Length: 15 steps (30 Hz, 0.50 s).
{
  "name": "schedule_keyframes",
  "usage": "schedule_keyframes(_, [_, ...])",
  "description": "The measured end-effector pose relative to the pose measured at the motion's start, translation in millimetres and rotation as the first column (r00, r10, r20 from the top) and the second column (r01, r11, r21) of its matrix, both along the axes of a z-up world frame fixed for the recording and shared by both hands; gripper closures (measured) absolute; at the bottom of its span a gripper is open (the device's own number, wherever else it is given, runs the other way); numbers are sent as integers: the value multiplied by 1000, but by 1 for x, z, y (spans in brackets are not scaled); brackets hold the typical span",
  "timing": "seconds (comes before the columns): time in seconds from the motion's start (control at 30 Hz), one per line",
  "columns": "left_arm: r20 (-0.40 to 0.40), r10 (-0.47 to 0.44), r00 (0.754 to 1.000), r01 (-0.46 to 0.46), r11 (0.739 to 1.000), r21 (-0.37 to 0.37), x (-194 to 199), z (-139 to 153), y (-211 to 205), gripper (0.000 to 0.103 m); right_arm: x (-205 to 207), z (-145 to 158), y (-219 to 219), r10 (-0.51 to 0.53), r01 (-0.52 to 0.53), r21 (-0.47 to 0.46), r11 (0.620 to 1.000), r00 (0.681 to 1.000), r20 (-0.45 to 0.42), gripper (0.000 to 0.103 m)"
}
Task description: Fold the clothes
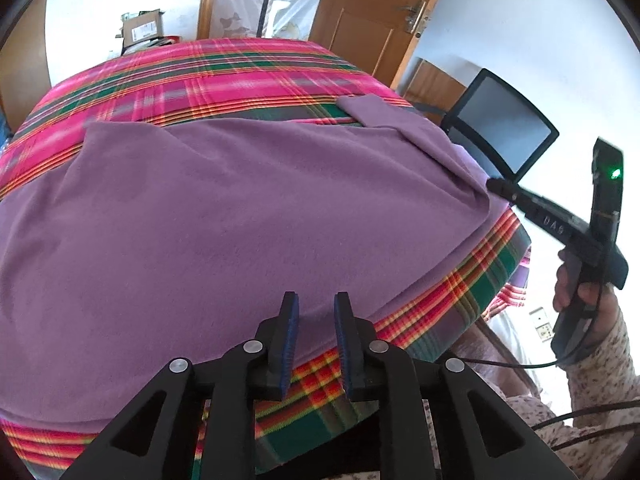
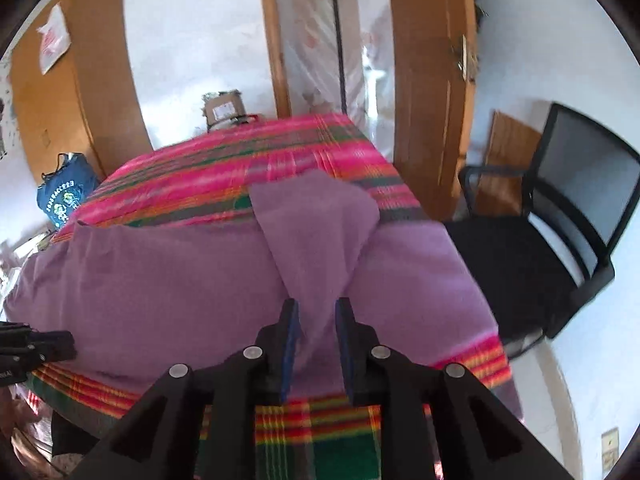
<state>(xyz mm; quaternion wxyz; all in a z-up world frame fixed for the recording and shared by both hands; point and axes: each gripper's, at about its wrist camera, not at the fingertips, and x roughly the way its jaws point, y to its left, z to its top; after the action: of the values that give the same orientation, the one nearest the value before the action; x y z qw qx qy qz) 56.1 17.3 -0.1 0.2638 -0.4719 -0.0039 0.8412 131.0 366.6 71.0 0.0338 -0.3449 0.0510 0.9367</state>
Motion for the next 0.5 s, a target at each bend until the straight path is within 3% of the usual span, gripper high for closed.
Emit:
schedule_keyframes(0.13, [27,1,1000,-1,1000,8,-7,-5,0,83,-23,9,-5,40,-40,30,999,999,0,74])
schedule_keyframes(0.5, [52,24,998,-25,999,29,-18,-9,-3,82,-118,-4,-37,157,-165,76,983,982,105,74])
